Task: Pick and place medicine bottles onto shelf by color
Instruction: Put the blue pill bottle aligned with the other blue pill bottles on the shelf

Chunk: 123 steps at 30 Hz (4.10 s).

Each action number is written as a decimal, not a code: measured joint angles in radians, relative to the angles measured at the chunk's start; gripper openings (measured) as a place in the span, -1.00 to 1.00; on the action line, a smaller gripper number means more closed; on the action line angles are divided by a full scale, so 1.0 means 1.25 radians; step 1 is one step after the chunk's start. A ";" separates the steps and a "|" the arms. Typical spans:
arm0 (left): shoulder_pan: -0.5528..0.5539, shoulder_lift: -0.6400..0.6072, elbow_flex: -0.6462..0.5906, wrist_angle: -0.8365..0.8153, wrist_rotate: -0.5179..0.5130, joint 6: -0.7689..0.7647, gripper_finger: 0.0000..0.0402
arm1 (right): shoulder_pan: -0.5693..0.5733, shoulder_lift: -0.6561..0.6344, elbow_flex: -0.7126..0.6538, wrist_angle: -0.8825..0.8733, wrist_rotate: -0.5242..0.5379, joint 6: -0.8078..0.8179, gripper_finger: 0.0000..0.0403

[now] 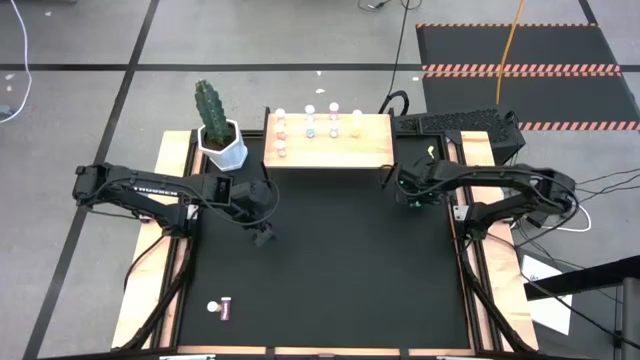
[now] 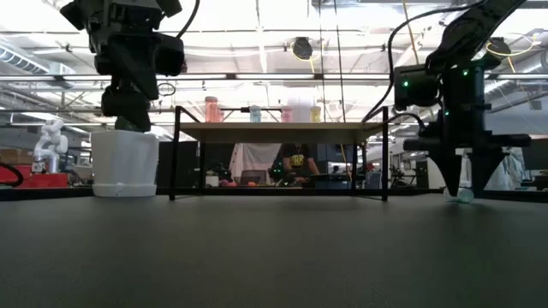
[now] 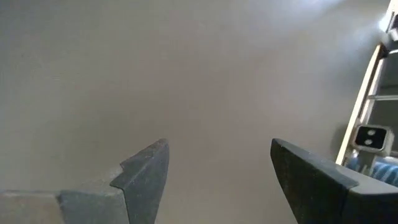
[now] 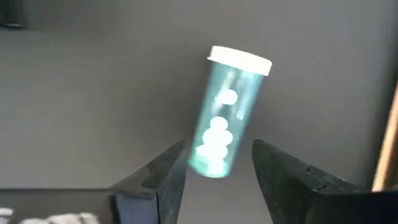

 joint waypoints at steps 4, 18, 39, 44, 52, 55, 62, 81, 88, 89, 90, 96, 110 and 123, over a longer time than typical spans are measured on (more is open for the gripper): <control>0.000 0.000 0.000 -0.047 0.001 0.024 0.38 | 0.000 0.027 0.000 -0.014 0.001 0.034 -0.22; 0.006 -0.007 0.000 -0.069 -0.040 -0.087 0.38 | 0.064 -0.021 0.000 0.032 0.002 0.026 -0.53; -0.093 0.082 0.018 0.964 -0.246 0.151 0.38 | 0.600 -0.273 0.001 0.732 0.381 -0.487 -0.55; -0.099 0.186 0.171 0.894 -0.242 0.253 0.38 | 0.591 -0.182 0.001 1.002 0.383 -0.712 -0.56; -0.081 0.268 0.460 0.487 -0.316 0.408 0.38 | 0.588 -0.102 0.000 1.159 0.381 -0.890 -0.56; -0.070 0.282 0.501 0.460 -0.298 0.422 0.38 | 0.588 -0.098 0.000 1.206 0.380 -0.957 -0.56; -0.046 0.315 0.537 0.439 -0.256 0.354 0.38 | 0.582 -0.101 0.000 1.260 0.383 -1.056 -0.56; -0.030 0.355 0.537 0.484 -0.244 0.427 0.04 | 0.507 -0.100 0.001 1.206 0.313 -0.930 -0.56; -0.030 0.355 0.537 0.482 -0.267 0.425 -0.08 | 0.506 -0.100 0.001 1.193 0.312 -0.914 -0.56; -0.030 0.353 0.537 0.482 -0.269 0.424 -0.11 | 0.506 -0.100 0.001 1.192 0.312 -0.911 -0.56; -0.030 0.352 0.537 0.481 -0.269 0.423 -0.14 | 0.506 -0.100 0.001 1.190 0.312 -0.911 -0.56; -0.030 0.351 0.537 0.480 -0.274 0.424 -0.34 | 0.506 -0.101 0.001 1.185 0.313 -0.911 -0.56; -0.024 0.349 0.537 0.481 -0.321 0.423 -0.38 | 0.479 -0.101 0.001 1.153 0.328 -0.858 -0.35; 0.067 0.276 0.540 0.388 -0.436 0.404 -0.38 | 0.444 -0.100 0.000 1.012 0.442 -0.690 0.50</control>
